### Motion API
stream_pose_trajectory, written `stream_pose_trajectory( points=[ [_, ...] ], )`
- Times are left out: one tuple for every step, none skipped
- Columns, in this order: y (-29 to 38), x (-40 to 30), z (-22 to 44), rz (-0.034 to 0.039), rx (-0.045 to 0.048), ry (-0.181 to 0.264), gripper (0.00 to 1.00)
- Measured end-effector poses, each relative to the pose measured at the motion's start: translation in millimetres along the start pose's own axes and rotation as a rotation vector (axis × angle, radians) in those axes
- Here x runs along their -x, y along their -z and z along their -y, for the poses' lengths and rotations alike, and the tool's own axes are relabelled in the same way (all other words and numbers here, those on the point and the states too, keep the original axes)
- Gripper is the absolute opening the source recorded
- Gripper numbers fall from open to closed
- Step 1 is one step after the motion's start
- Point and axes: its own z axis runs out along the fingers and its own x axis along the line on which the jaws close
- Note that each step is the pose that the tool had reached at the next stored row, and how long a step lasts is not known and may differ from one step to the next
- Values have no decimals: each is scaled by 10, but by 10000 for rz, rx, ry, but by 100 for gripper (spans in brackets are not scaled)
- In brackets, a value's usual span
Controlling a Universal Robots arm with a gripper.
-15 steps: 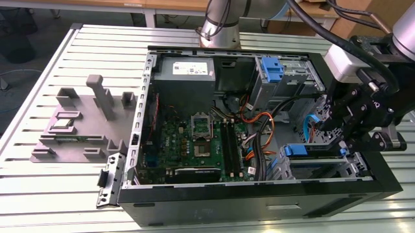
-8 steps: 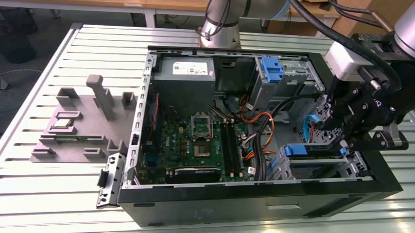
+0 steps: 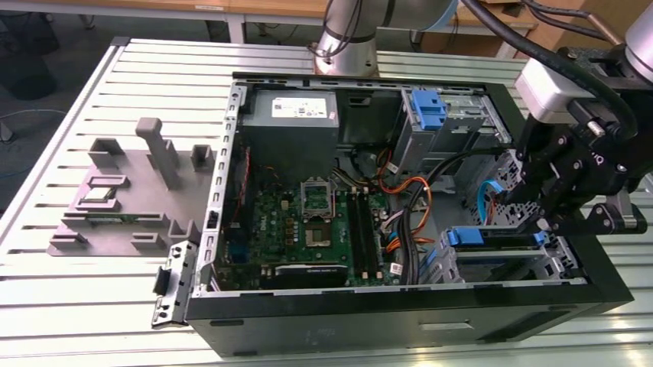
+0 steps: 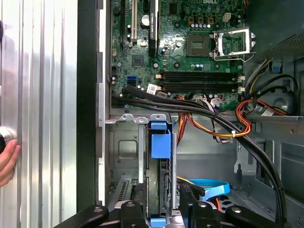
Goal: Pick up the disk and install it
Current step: 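Insert the first disk wire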
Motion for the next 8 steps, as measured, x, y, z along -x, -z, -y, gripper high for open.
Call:
stream_pose_trajectory(
  points=[
    [2,0,0,14,0,0,42],
    [2,2,0,26,0,0,42],
    [1,6,0,28,0,0,42],
    [1,9,0,29,1,0,42],
    [0,12,0,32,0,0,42],
    [0,15,0,34,0,0,42],
    [0,18,0,35,0,0,42],
    [-1,21,0,37,0,0,42]
  ],
)
